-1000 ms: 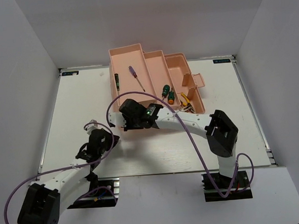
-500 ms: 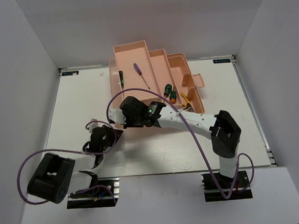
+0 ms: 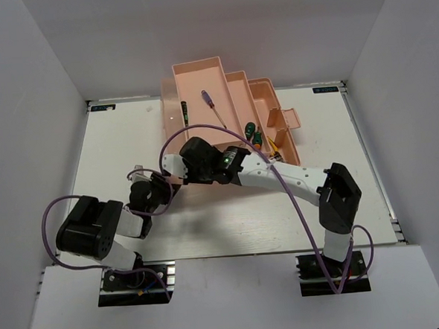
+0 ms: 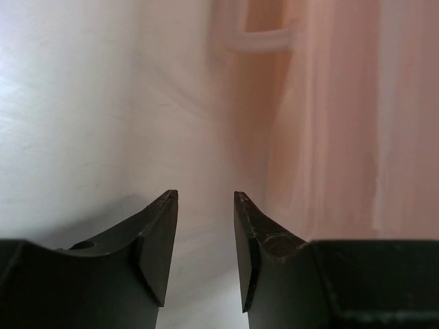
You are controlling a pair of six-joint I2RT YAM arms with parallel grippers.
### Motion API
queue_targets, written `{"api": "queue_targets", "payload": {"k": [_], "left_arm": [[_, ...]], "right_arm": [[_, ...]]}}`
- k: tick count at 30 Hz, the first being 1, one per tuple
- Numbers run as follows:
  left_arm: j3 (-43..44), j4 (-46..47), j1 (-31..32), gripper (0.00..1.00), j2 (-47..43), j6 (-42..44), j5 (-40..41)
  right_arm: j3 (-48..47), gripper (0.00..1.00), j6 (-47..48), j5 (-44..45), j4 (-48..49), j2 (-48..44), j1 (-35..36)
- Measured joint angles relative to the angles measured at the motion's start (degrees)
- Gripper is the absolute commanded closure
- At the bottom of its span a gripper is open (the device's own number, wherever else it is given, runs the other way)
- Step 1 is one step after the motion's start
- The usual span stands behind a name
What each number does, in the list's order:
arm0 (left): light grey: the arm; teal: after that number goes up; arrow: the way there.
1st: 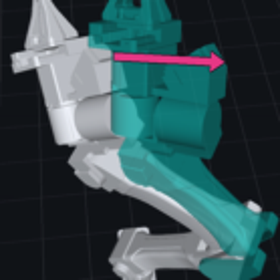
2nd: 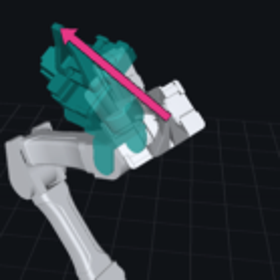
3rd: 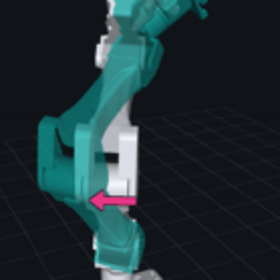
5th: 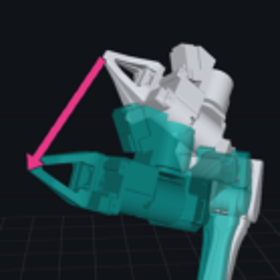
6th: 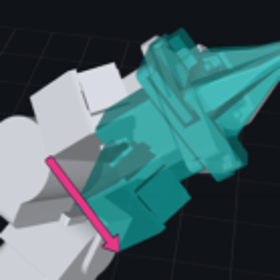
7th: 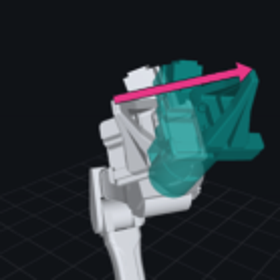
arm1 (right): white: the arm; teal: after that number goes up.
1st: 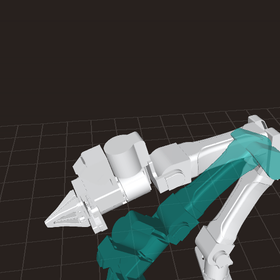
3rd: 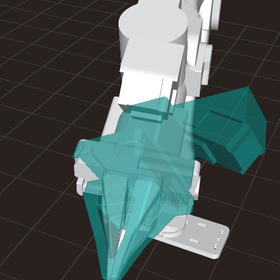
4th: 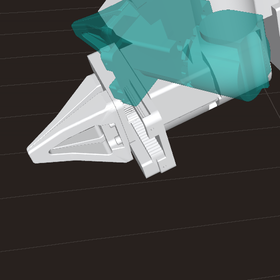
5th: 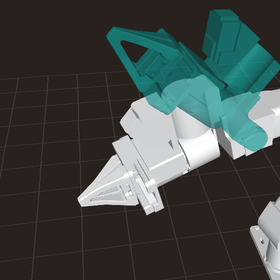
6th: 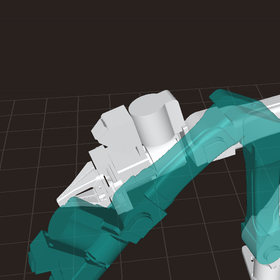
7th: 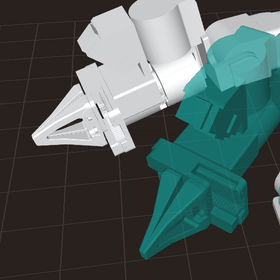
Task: Sort the tools into containers
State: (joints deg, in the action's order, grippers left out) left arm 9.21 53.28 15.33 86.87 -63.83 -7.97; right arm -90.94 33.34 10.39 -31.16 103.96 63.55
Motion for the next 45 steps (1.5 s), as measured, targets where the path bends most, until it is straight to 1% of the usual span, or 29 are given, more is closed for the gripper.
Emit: {"api": "queue_targets", "payload": {"k": [5,7,10,13,16,17,18,20,21,22,24,26,27,29,35,39,42,45], "left_arm": [[-0.22,11.21,-1.86,0.51,4.17,1.57,-6.03],[-0.07,14.34,-2.49,0.51,6.58,1.81,-8.52],[0.20,16.57,-3.08,0.51,9.11,1.90,-11.65],[0.22,17.05,-3.52,0.50,9.79,1.97,-13.27],[0.28,17.55,-4.07,0.50,9.92,2.08,-14.25],[0.28,17.79,-4.20,0.50,9.90,2.10,-14.47],[0.33,17.94,-4.33,0.50,9.90,2.12,-14.67],[0.76,18.05,-4.72,0.50,9.90,2.10,-15.19],[0.98,18.21,-4.87,0.50,9.90,2.12,-15.23],[1.14,18.40,-5.03,0.50,9.88,2.12,-15.30],[1.57,18.69,-5.33,0.50,9.88,2.12,-15.45],[2.12,18.80,-5.68,0.50,9.88,2.12,-15.50],[2.34,18.88,-5.88,0.50,9.88,2.12,-15.47],[2.58,19.06,-6.19,0.50,9.88,2.29,-15.58],[2.64,19.19,-6.82,0.50,9.88,2.67,-16.04],[2.71,19.19,-7.34,0.50,9.88,2.93,-16.50],[2.97,19.17,-7.63,0.50,9.88,2.99,-16.70],[3.37,19.06,-7.87,0.50,9.88,3.04,-16.76]], "right_arm": [[0.00,1.00,-0.52,-0.07,-0.04,-0.85,-0.50],[0.00,1.00,-0.63,-0.04,-0.04,-0.92,-0.52],[0.59,1.00,-0.63,-0.02,0.13,-1.09,-0.52],[1.31,1.00,-0.61,-0.04,0.48,-1.42,-0.52],[1.62,0.79,-0.66,-0.09,0.96,-1.70,-0.52],[1.62,0.65,-0.55,-0.07,0.98,-1.73,-0.52],[1.62,0.58,-0.55,-0.07,1.01,-1.81,-0.50],[1.62,0.54,0.02,-0.42,1.70,-2.19,-0.20],[1.62,0.50,0.20,-0.52,1.86,-2.43,0.02],[1.62,0.48,0.24,-0.63,2.03,-2.71,0.24],[1.62,0.41,0.55,-1.05,2.19,-3.34,0.46],[1.62,0.40,0.85,-1.38,2.14,-4.00,0.72],[1.62,0.35,1.11,-1.51,2.16,-4.31,0.72],[1.62,0.34,1.36,-1.55,2.10,-4.79,0.72],[3.65,0.34,1.62,-1.53,1.44,-7.39,0.70],[4.83,0.36,1.53,-1.88,0.28,-9.75,0.72],[4.72,0.36,1.03,-2.60,-0.85,-11.15,0.70],[2.34,0.40,-0.44,-4.26,-3.69,-11.63,0.70]]}}
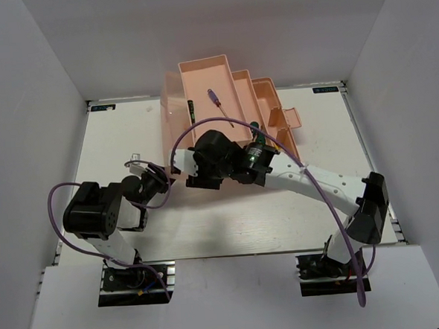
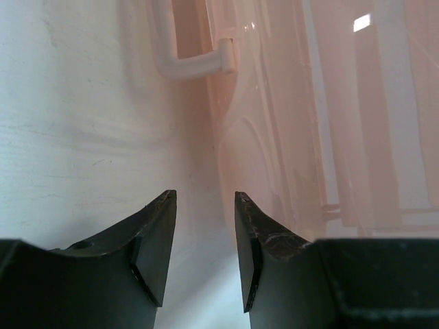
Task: Sort the tools into containers
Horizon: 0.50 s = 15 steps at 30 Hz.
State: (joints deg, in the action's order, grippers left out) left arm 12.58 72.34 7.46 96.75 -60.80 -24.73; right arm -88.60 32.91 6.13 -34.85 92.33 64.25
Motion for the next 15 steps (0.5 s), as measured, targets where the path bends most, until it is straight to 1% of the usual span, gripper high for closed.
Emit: {"api": "queue_targets", "payload": {"k": [2,4,5,6,7,8,9,10,13,15], "left_arm": [[0.50,-0.26,-0.13,0.50,-0.09,0.13,0.00],[0.94,-0.46,-0.20,0.50,-0.11,0.15,0.00],[1.20,-0.63,-0.24,0.50,-0.11,0.17,0.02],[1.49,-0.87,-0.24,0.50,-0.11,0.15,0.02],[1.75,-1.25,-0.24,0.50,-0.20,0.15,0.02],[1.97,-1.66,-0.24,0.50,-0.31,0.15,0.02],[2.21,-2.01,-0.24,0.50,-0.46,0.15,0.04],[2.45,-2.36,-0.24,0.50,-0.63,0.20,0.04],[3.65,-3.50,-0.24,0.50,-0.92,0.44,0.02],[4.46,-4.17,-0.24,0.50,-0.96,0.55,0.00]], "right_arm": [[-3.48,0.45,-1.25,-1.99,-2.47,0.00,0.00],[-8.28,0.54,-2.49,-3.98,-4.94,0.00,0.00],[-10.84,0.67,-2.97,-4.83,-5.77,-0.04,0.00],[-13.60,0.74,-3.52,-5.22,-6.49,-0.13,0.00],[-16.15,0.89,-3.96,-4.98,-6.84,-0.17,0.00],[-17.92,0.95,-3.76,-4.44,-6.84,-0.48,0.00],[-18.93,0.99,-4.04,-3.15,-6.86,-0.81,0.00],[-20.31,1.00,-4.00,-1.64,-6.78,-1.68,-0.07],[-20.61,1.00,-3.52,5.40,-5.29,-4.24,-1.22],[-18.86,1.00,-1.81,11.08,-2.36,-6.19,-2.62]]}}
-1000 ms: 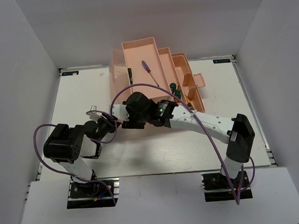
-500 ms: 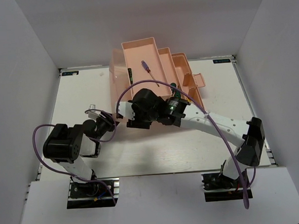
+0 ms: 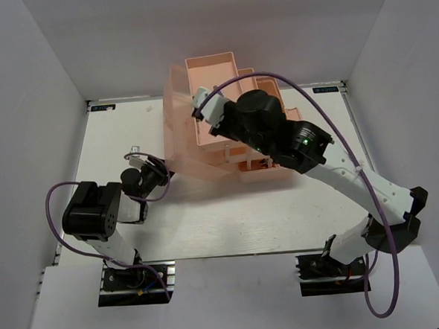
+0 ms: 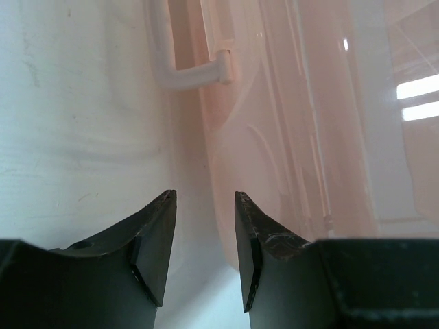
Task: Sort the tools into containers
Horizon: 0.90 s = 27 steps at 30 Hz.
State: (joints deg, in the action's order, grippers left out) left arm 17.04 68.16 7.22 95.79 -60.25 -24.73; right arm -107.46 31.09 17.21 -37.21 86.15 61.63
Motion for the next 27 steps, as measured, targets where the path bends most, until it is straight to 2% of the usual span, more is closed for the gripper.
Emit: {"api": "queue_targets", "payload": {"k": [5,8,11,15,18,27], "left_arm": [[1.81,-1.31,0.00,0.50,-0.13,0.26,-0.11],[2.64,-2.40,0.00,0.50,-0.50,0.52,-0.20],[3.23,-3.37,0.00,0.50,-0.92,0.87,-0.26],[4.04,-4.44,-0.04,0.50,-1.31,1.09,-0.44],[4.85,-5.18,-0.04,0.50,-1.44,1.33,-0.68],[7.74,-6.10,-0.24,0.50,-1.51,2.27,-2.03]], "right_arm": [[16.09,1.00,7.21,12.35,14.78,-6.73,-8.50],[23.71,1.00,7.80,14.80,19.39,-7.30,-18.01],[29.29,1.00,4.90,14.71,19.93,-6.80,-28.15],[32.37,1.00,-0.83,10.43,18.16,-3.80,-39.21],[32.37,1.00,-4.76,6.32,16.63,0.50,-44.70],[29.00,1.00,-14.38,-12.17,7.98,14.64,-53.00]]}}
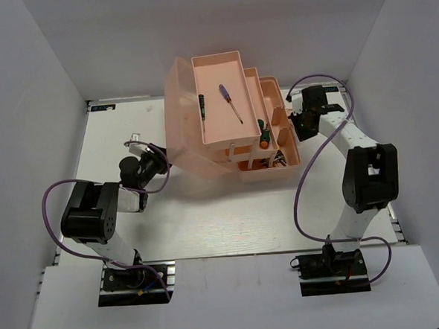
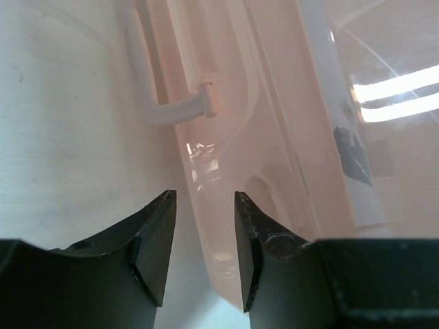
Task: Sort the tools into containers
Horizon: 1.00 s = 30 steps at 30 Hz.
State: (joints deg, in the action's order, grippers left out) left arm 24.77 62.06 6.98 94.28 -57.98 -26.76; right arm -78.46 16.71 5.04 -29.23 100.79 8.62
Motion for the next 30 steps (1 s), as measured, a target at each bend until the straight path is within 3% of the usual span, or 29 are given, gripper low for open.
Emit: {"api": "queue_targets", "payload": {"k": [5,12,22,30], "left_arm": [[3.41,-1.01,-0.24,0.50,0.52,0.61,-2.91],[12.98,2.23,-0.02,0.50,5.14,-0.15,-11.58],[24.13,6.60,2.47,0.50,8.02,-2.78,-22.95],[34.95,12.46,6.19,0.50,17.88,-9.75,-31.50]], "right_arm": [[-1.60,1.00,-3.54,-9.81,-2.60,3.39,-1.88],[-1.60,1.00,-6.78,-17.07,-2.91,3.52,-4.31],[-1.60,1.00,-9.22,-22.53,-2.84,3.52,-6.27],[-1.60,1.00,-10.38,-24.74,-2.78,3.52,-7.32]]}}
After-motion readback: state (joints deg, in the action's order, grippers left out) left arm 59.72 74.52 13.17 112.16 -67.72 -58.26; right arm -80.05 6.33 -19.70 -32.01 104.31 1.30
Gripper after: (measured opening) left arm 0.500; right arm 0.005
